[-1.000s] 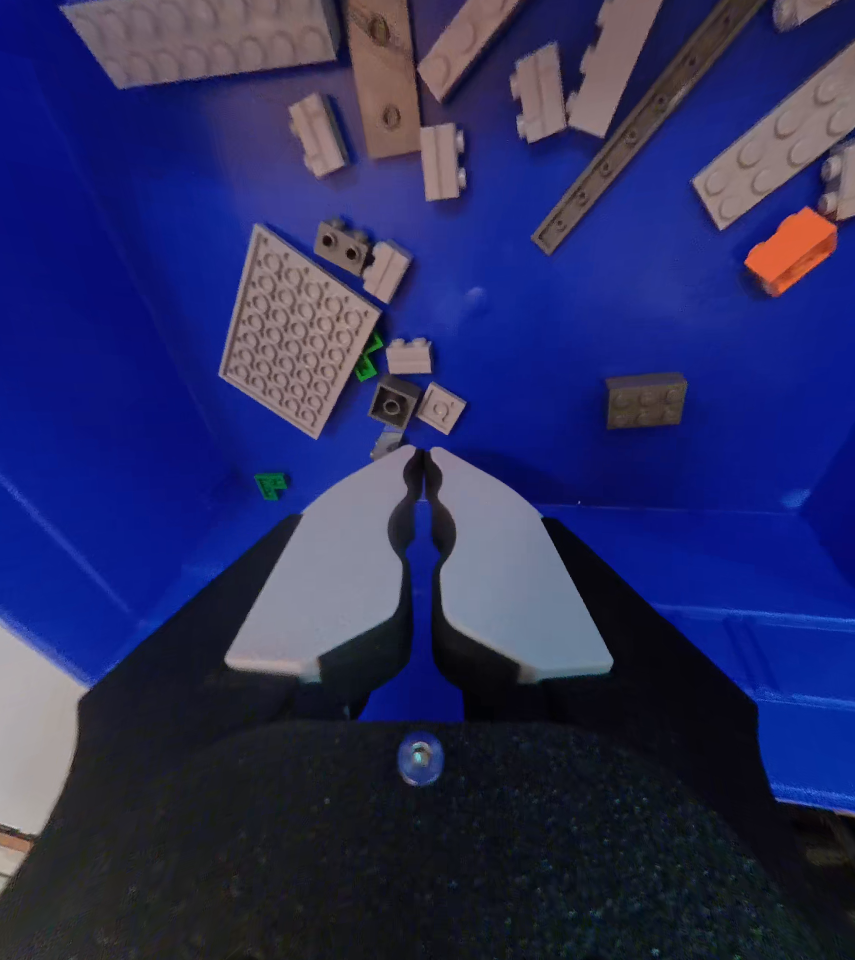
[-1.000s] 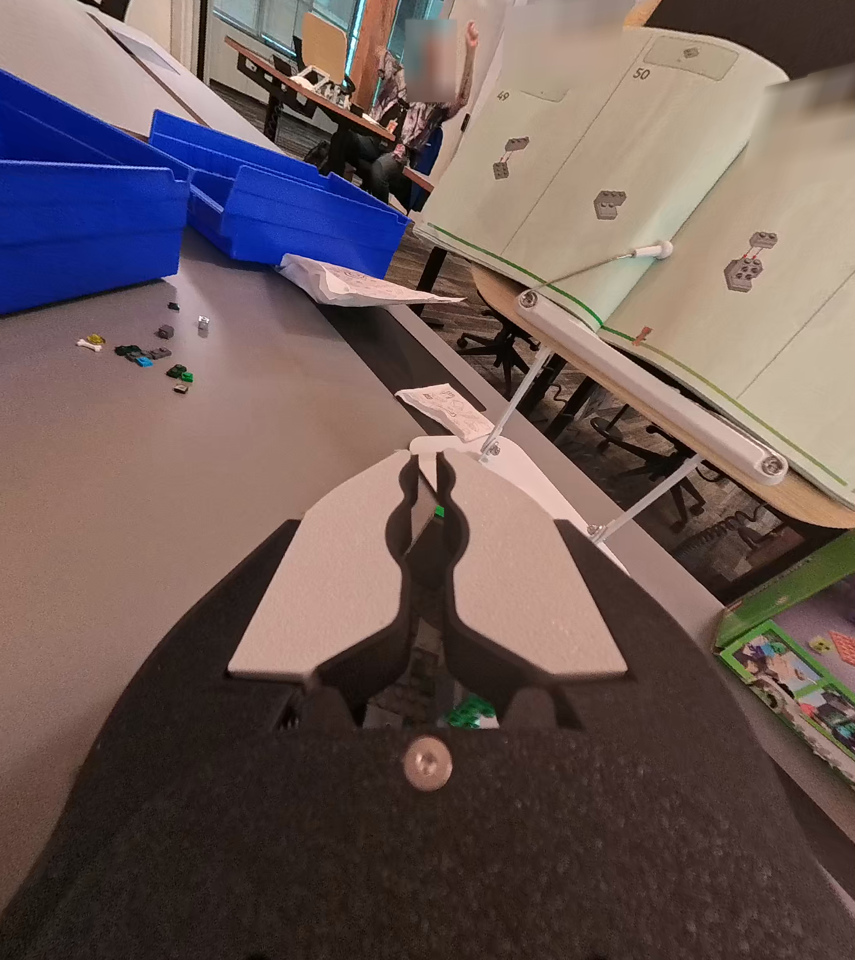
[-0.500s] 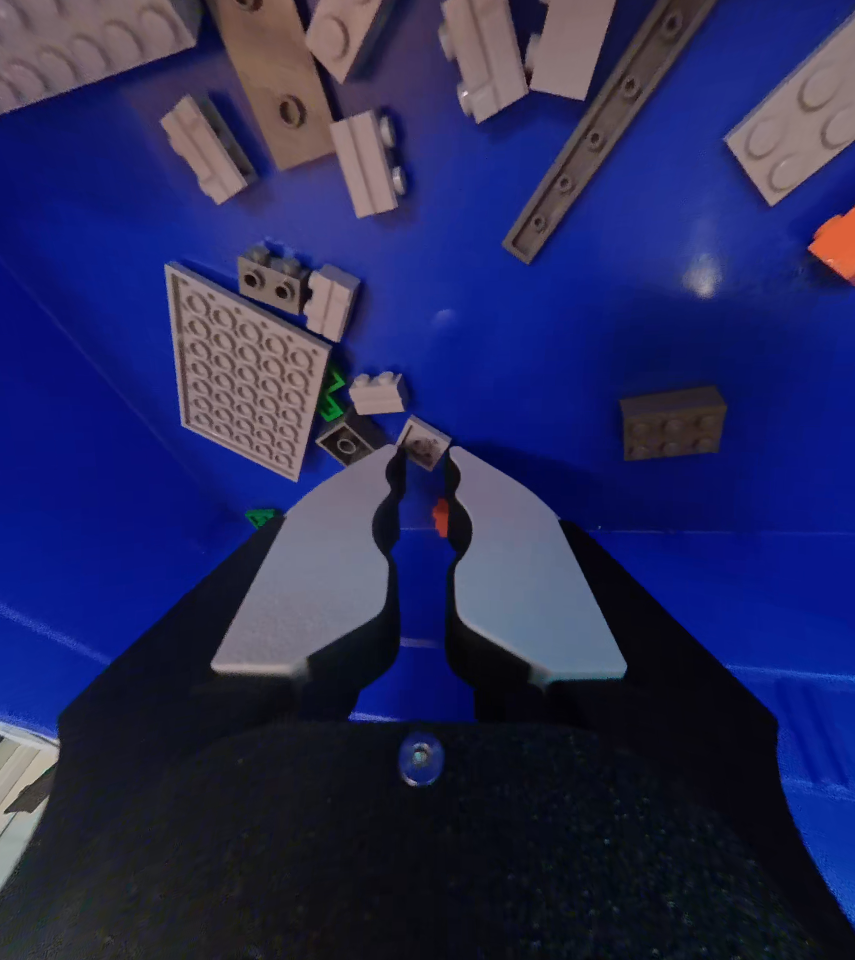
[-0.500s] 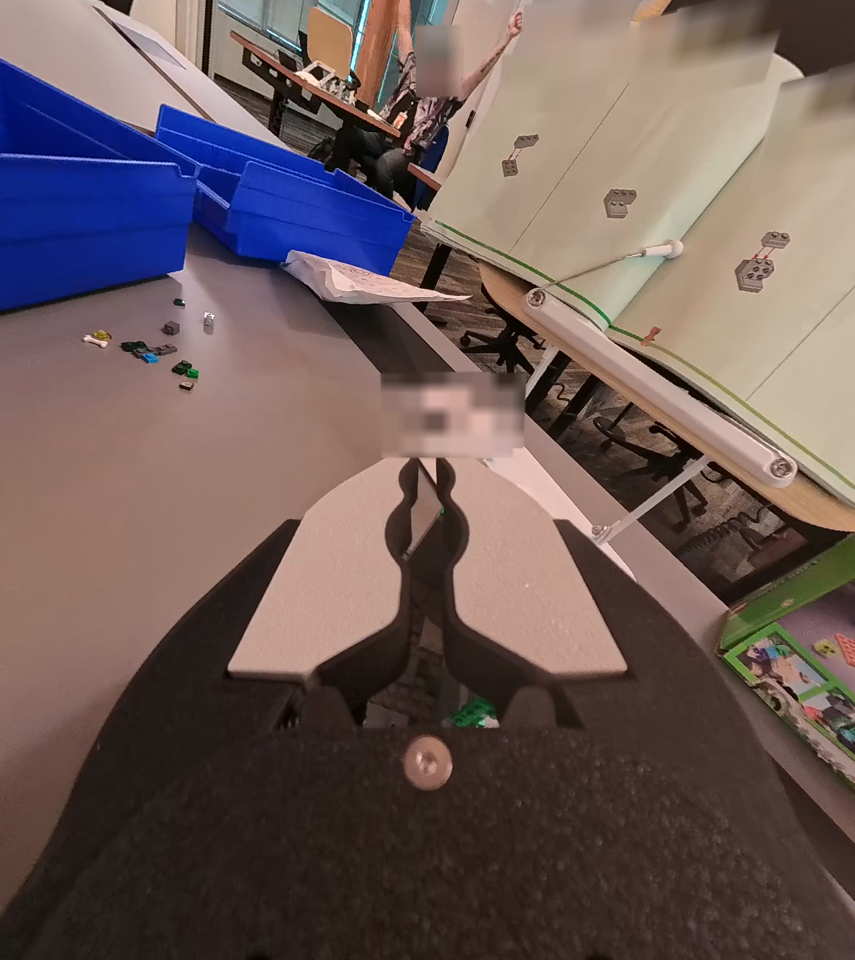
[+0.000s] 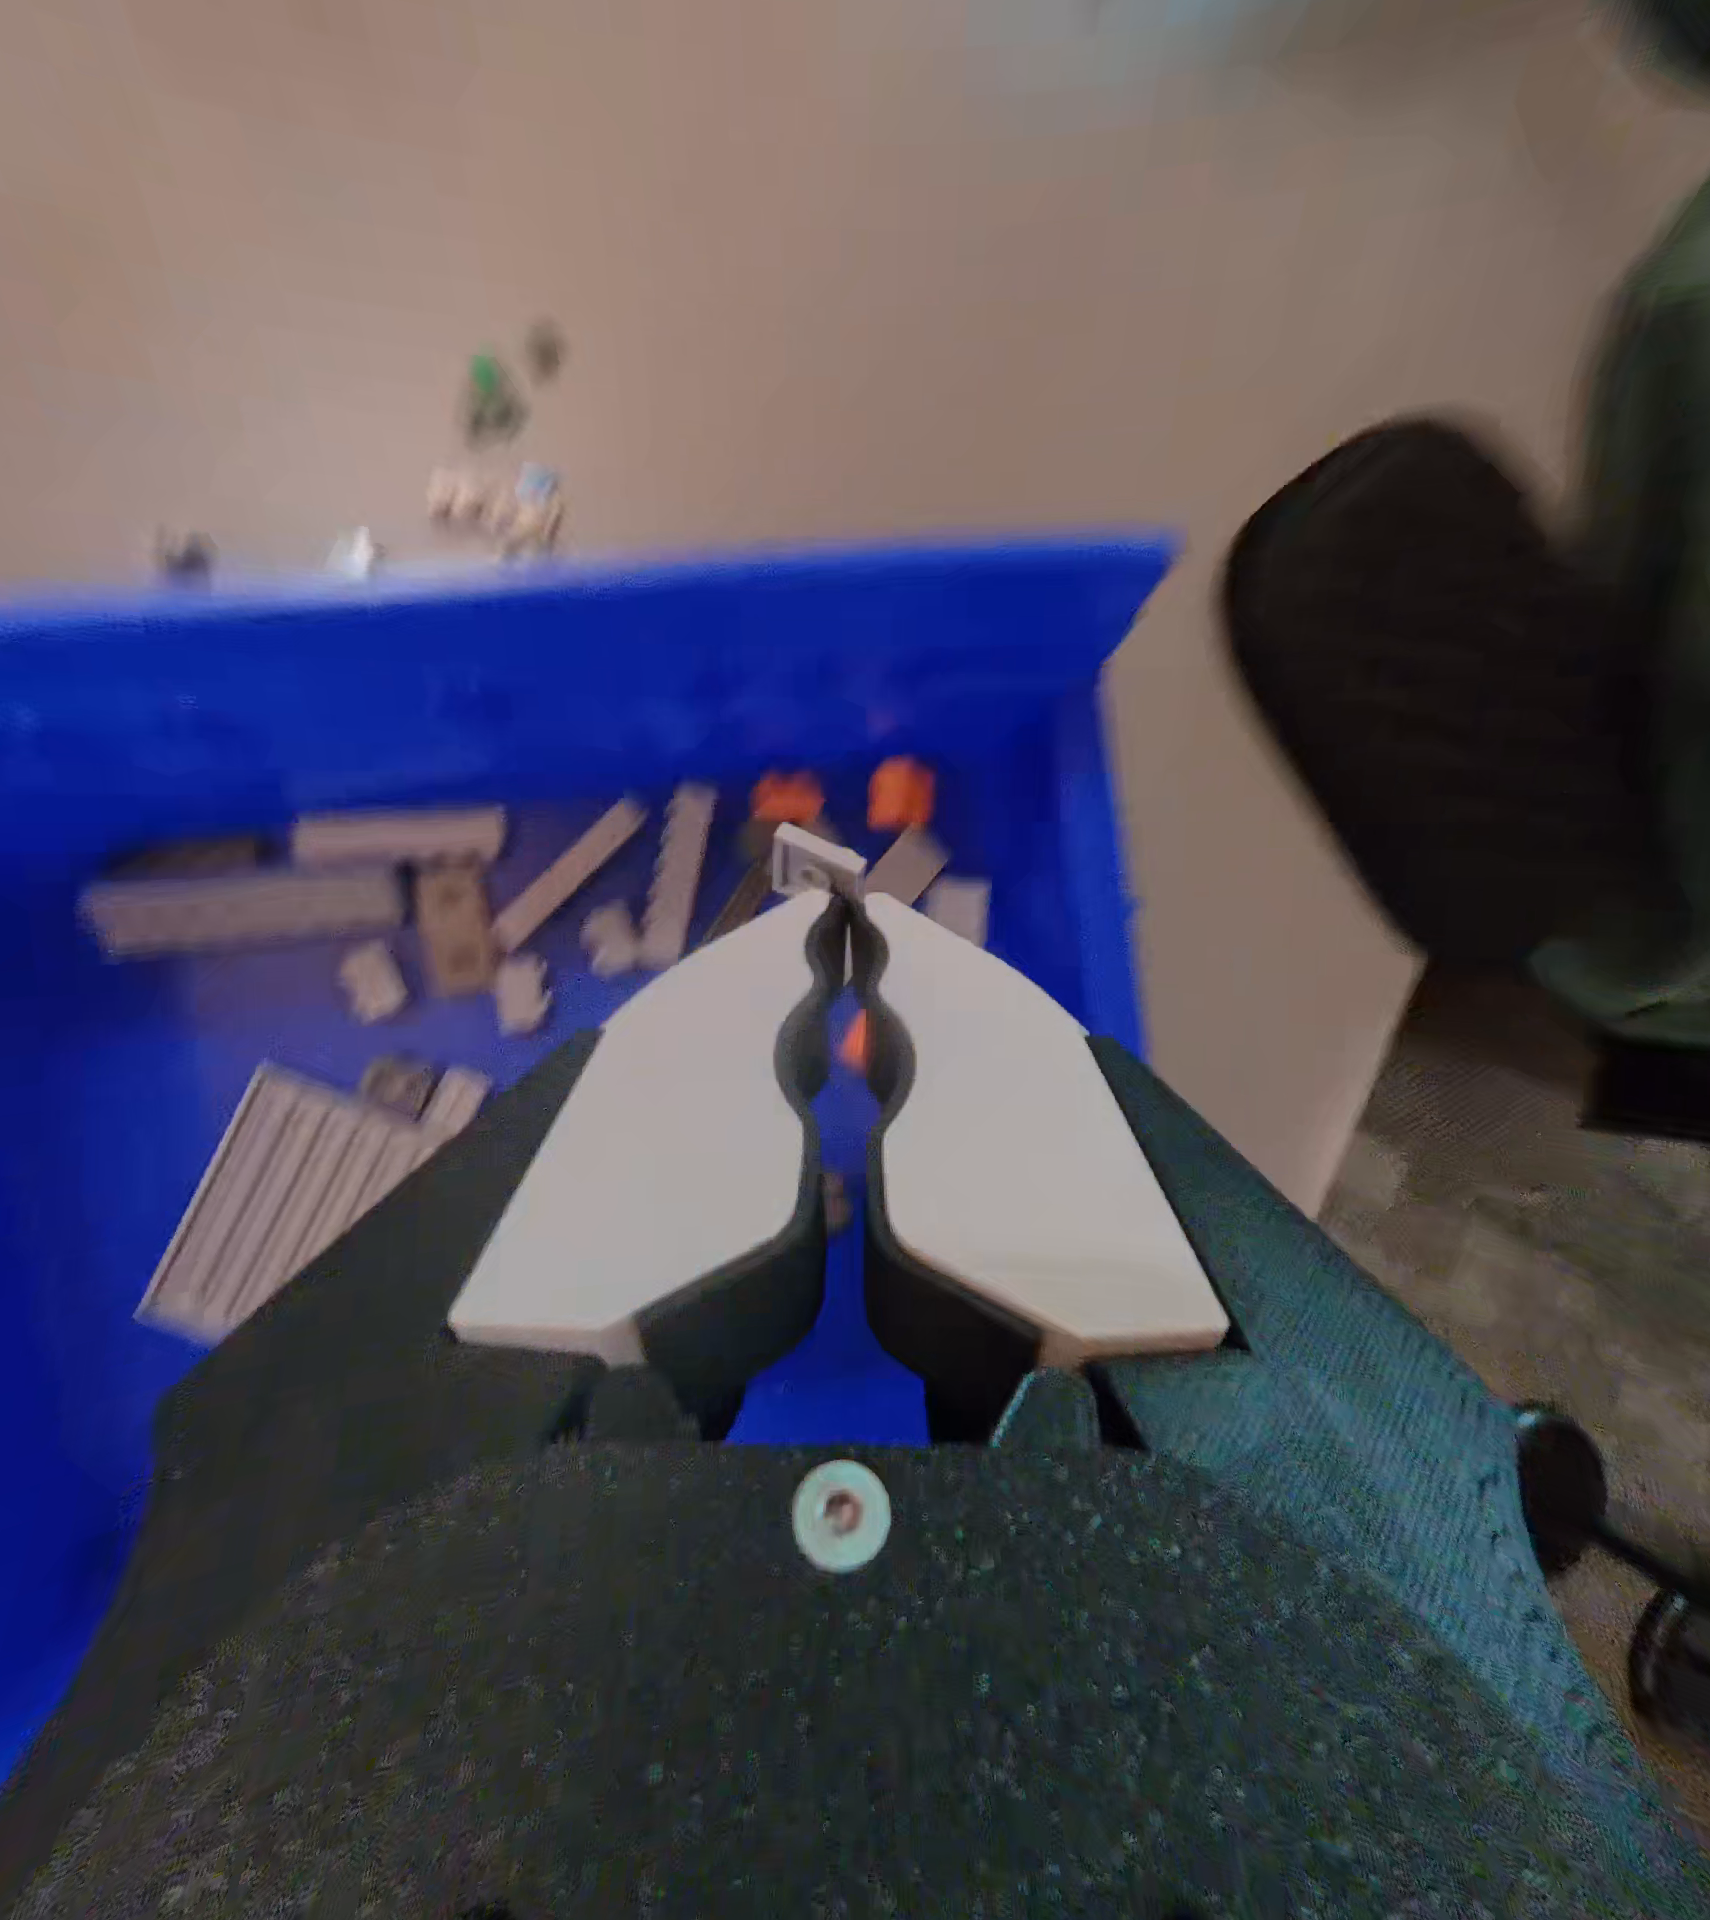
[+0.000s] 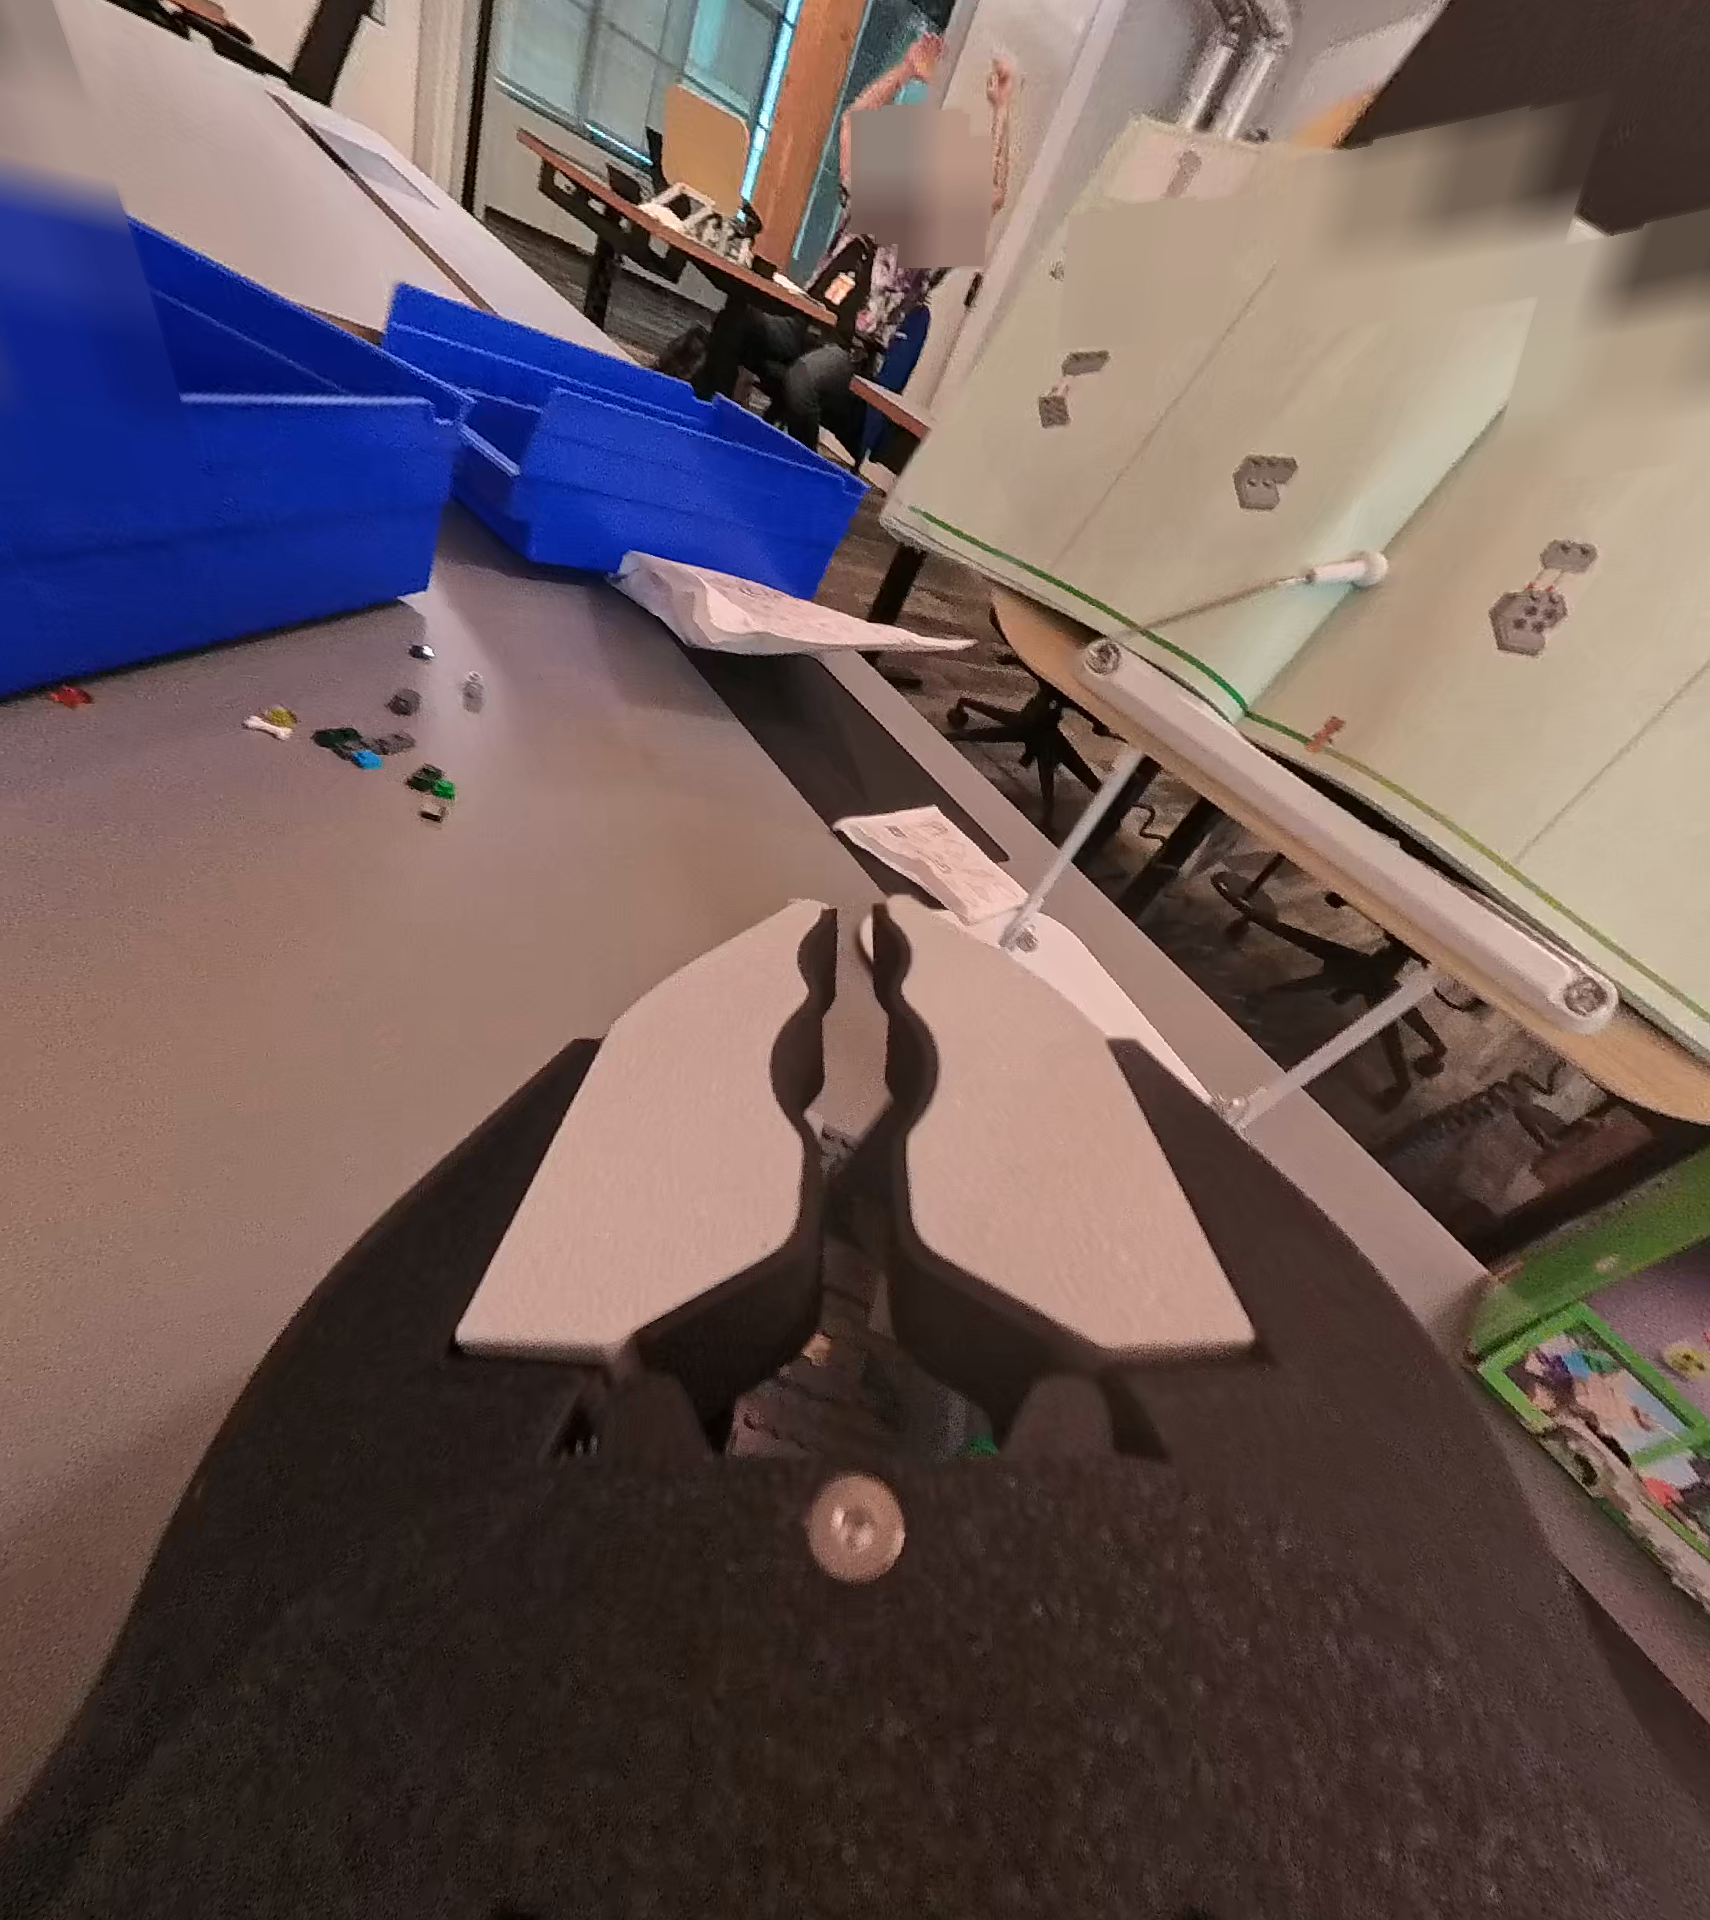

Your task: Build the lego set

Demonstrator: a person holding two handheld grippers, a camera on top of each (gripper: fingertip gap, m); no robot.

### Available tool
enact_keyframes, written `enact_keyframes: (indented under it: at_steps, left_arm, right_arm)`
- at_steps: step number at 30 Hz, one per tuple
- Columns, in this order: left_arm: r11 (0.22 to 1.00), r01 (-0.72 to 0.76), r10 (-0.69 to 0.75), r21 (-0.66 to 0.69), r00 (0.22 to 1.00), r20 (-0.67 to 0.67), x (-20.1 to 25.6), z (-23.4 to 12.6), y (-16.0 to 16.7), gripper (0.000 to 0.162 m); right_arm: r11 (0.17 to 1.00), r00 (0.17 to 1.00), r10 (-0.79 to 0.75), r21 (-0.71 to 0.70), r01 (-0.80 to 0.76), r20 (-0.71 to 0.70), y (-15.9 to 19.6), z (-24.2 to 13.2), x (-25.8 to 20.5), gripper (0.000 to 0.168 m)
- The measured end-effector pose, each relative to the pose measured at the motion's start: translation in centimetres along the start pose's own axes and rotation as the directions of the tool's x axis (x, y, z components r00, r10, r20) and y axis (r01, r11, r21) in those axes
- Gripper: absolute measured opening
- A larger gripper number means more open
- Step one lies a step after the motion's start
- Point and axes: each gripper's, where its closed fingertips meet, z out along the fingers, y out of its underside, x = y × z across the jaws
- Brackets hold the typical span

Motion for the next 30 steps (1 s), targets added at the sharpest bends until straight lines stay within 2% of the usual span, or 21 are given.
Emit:
enact_keyframes:
  at_steps: [5,8,11,15,19,24,26,30]
  left_arm:
    - [0.959,-0.053,0.114,0.278,0.972,-0.206,5.5,0.1,-7.1,0.001]
    - [0.930,-0.080,0.188,0.359,0.943,-0.276,8.3,1.5,-10.3,0.001]
    - [0.908,-0.101,0.243,0.407,0.918,-0.314,10.6,3.7,-13.2,0.001]
    - [0.908,-0.125,0.275,0.400,0.898,-0.342,12.7,7.1,-15.7,0.000]
    - [0.916,-0.119,0.275,0.384,0.882,-0.383,14.2,9.6,-17.5,0.001]
    - [0.923,-0.112,0.272,0.369,0.867,-0.417,15.6,11.8,-18.9,0.000]
    - [0.922,-0.114,0.278,0.369,0.860,-0.429,16.0,12.3,-19.3,0.001]
    - [0.919,-0.105,0.278,0.380,0.855,-0.438,16.2,12.9,-19.8,0.001]
  right_arm:
    - [0.995,0.986,-0.021,0.098,0.005,0.165,-3.0,-0.5,-4.0,0.010]
    - [0.986,0.957,-0.076,0.162,0.031,0.279,-5.0,-1.2,-7.5,0.019]
    - [0.966,0.929,-0.187,0.233,0.114,0.319,-6.8,-1.9,-10.8,0.029]
    - [0.905,0.879,-0.395,0.275,0.324,0.268,-7.1,-2.7,-14.3,0.036]
    - [0.830,0.823,-0.540,0.277,0.484,0.177,-6.0,-3.5,-15.5,0.036]
    - [0.796,0.796,-0.590,0.260,0.546,0.136,-5.3,-4.4,-15.6,0.029]
    - [0.791,0.790,-0.599,0.251,0.558,0.133,-4.9,-4.7,-15.4,0.019]
    - [0.832,0.818,-0.548,0.218,0.511,0.175,-4.3,-5.2,-15.0,0.016]
